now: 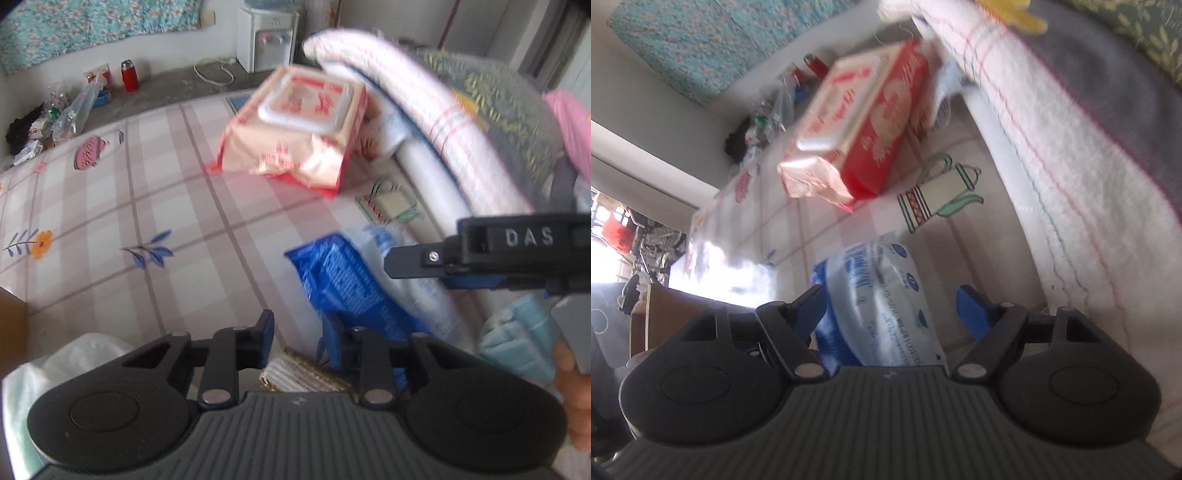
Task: Organize soft objects
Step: 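Grasp the blue-and-white wet-wipe pack with the right tool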
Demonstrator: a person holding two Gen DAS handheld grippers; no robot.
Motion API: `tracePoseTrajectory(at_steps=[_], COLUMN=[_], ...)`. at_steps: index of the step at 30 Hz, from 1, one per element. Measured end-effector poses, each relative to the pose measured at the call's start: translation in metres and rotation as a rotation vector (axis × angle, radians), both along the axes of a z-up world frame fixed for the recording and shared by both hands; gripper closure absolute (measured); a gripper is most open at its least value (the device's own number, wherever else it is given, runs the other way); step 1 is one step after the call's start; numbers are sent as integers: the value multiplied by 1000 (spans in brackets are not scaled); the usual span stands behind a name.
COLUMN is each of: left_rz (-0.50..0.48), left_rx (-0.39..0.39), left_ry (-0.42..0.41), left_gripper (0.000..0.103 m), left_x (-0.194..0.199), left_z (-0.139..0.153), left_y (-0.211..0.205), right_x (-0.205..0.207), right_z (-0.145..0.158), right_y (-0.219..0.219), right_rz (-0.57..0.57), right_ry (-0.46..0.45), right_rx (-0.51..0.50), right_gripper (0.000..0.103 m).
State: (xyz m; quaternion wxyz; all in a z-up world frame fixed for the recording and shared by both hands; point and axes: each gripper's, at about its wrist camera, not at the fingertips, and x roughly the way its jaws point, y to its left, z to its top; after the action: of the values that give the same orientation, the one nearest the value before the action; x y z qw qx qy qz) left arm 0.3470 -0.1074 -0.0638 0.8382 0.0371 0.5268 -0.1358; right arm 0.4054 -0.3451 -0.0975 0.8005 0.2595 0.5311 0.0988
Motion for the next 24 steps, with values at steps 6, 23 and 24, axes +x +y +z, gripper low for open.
tracePoseTrajectory(at_steps=[6, 23, 24], left_rz=[5, 50, 57], left_rx=[23, -58, -63], left_ry=[22, -7, -11], left_gripper=[76, 73, 73], left_x=[0, -11, -11], left_z=[-18, 0, 2], left_y=[1, 13, 17], right_x=[5, -17, -18], right_z=[-21, 28, 35], right_y=[6, 3, 1], right_rz=[53, 17, 17], right_ry=[42, -120, -135], right_rx=[131, -40, -63], right_gripper=[38, 82, 82])
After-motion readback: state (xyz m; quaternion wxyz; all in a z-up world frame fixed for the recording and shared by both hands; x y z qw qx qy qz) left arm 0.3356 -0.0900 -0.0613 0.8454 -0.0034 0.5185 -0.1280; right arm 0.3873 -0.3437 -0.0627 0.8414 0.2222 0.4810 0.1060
